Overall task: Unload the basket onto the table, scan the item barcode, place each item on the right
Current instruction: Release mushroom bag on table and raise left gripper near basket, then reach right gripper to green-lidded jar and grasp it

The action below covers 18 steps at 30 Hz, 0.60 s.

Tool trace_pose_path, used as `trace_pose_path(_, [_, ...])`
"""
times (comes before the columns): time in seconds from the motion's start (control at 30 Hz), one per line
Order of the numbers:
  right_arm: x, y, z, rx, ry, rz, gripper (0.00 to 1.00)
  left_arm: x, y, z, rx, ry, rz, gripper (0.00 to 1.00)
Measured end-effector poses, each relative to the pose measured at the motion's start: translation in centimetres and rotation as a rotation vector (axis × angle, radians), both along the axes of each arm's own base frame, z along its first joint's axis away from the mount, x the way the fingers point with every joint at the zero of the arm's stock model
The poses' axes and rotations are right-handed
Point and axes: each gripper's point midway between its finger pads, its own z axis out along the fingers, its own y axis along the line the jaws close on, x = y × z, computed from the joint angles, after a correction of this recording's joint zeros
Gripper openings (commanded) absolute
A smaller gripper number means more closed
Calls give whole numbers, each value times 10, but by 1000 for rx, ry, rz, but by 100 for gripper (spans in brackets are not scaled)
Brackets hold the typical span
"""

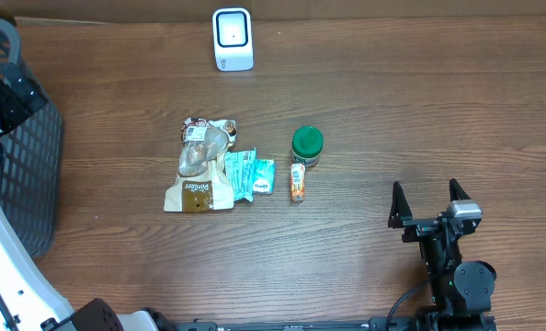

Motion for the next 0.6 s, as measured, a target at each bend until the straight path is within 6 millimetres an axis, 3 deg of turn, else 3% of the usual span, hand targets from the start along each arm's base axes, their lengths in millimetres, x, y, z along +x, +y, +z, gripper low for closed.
trace_pose_path(0.17, [-5,27,5,23,-16,162,100,0,0,0,0,0,1,100])
trace_pose_path(0.3, [-9,38,1,77,69,226,100,0,1,0,2,1,2,100])
trace_pose_path(0.37, [-11,40,14,85,99,240,100,0,1,0,2,1,2,100])
trace_pose_path(0.5, [-13,47,78,101,149,279,100,-1,0,-1,1,4,2,99])
trace_pose_path(0.53, [-15,49,75,107,219,285,100,0,0,0,2,3,2,100])
trace_pose_path(0.6, [-9,53,88,123,325,305,100,0,1,-2,1,7,0,100])
